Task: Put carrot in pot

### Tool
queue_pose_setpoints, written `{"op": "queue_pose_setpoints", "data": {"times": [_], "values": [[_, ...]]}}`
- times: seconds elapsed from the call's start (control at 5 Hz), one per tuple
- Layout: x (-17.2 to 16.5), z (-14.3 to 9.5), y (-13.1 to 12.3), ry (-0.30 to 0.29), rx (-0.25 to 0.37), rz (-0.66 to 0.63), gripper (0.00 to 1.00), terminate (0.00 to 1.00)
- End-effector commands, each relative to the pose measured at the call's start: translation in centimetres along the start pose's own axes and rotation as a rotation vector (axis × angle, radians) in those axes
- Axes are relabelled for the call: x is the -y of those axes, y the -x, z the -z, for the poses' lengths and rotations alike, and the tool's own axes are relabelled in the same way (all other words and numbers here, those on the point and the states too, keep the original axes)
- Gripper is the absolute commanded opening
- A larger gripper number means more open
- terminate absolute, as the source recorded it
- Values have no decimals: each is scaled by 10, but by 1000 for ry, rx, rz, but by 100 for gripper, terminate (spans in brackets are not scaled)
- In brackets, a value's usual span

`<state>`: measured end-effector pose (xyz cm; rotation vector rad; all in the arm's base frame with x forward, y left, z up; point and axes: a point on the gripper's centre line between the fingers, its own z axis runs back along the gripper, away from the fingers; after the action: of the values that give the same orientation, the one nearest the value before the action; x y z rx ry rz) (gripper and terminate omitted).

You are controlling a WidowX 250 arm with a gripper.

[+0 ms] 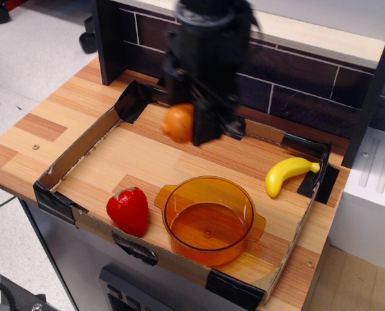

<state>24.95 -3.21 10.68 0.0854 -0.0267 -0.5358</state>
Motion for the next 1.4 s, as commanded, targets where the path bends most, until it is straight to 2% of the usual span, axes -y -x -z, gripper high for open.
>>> {"op": "queue_pose_setpoints", "data": {"times": [0.0,0.2,0.4,0.6,0.8,1.0,1.2], "values": [[22,32,0,-36,-73,81,0,0],[25,46,2,-48,-103,91,0,0],[25,44,3,-26,-90,73,100,0],[22,38,4,-3,-82,66,100,0],[15,23,3,-9,-43,27,100,0],[3,-5,2,-26,25,-9,100,0],[-14,-31,-1,-35,53,-75,100,0]]}}
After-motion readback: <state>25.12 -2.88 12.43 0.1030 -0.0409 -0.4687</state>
